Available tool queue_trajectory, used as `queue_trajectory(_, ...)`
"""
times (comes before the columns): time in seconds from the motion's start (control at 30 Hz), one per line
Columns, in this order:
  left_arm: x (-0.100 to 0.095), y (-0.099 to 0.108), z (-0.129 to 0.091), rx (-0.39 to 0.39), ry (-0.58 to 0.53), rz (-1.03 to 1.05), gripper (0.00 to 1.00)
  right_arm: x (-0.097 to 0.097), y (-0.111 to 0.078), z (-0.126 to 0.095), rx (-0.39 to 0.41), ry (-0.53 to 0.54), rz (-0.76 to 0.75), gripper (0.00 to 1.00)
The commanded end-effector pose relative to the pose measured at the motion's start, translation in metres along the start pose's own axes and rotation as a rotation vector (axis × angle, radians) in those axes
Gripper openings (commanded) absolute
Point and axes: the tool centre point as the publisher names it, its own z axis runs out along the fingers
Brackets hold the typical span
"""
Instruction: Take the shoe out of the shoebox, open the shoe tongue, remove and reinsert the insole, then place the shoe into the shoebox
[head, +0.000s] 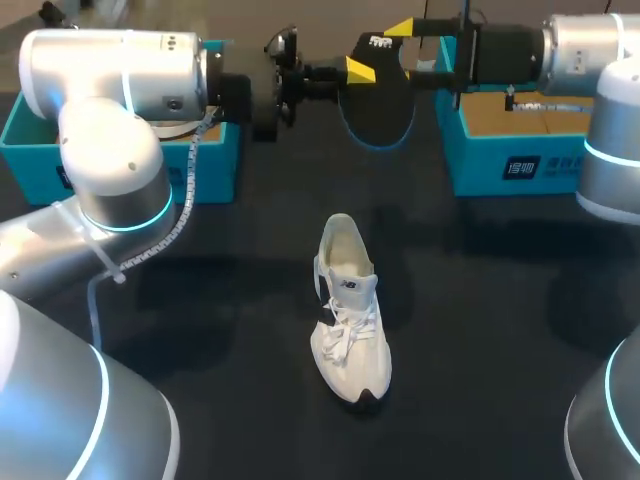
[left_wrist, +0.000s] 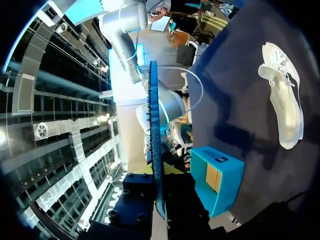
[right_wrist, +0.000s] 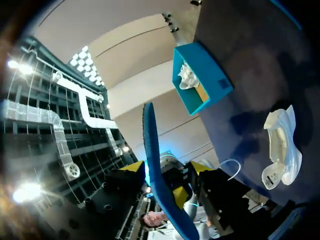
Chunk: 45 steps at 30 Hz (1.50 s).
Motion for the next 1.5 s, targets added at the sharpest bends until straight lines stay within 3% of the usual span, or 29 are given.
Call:
queue_trajectory(0.03,-0.003,0.001,-0.014,0.019,0.001,-0.003,0.0,0.0,-0.019,-0.019,0.035,-0.035,-0.107,1.0)
queue_trajectory(0.1,-0.004,0.0,-0.017,0.019,0.002,-0.003,0.0,0.003,-0.026,-0.021,0.072,-0.053,-0.152,1.0)
queue_trajectory(0.73,-0.003,-0.006,-0.023,-0.001,-0.05,-0.064,0.0,0.003,-0.027,-0.024,0.06,-0.069,-0.156,1.0)
queue_trajectory(0.93,-0.002,-0.008,-0.025,-0.003,-0.049,-0.067,0.0,-0.005,-0.035,-0.044,0.127,-0.066,-0.32,1.0)
queue_trajectory(1.1,-0.003,-0.008,-0.028,-0.008,-0.048,-0.069,0.0,-0.006,-0.037,-0.054,0.164,-0.097,-0.352,1.0)
queue_trajectory(1.5,-0.003,-0.006,-0.033,-0.013,-0.036,-0.062,0.0,-0.012,-0.043,-0.088,0.155,-0.083,-0.457,1.0)
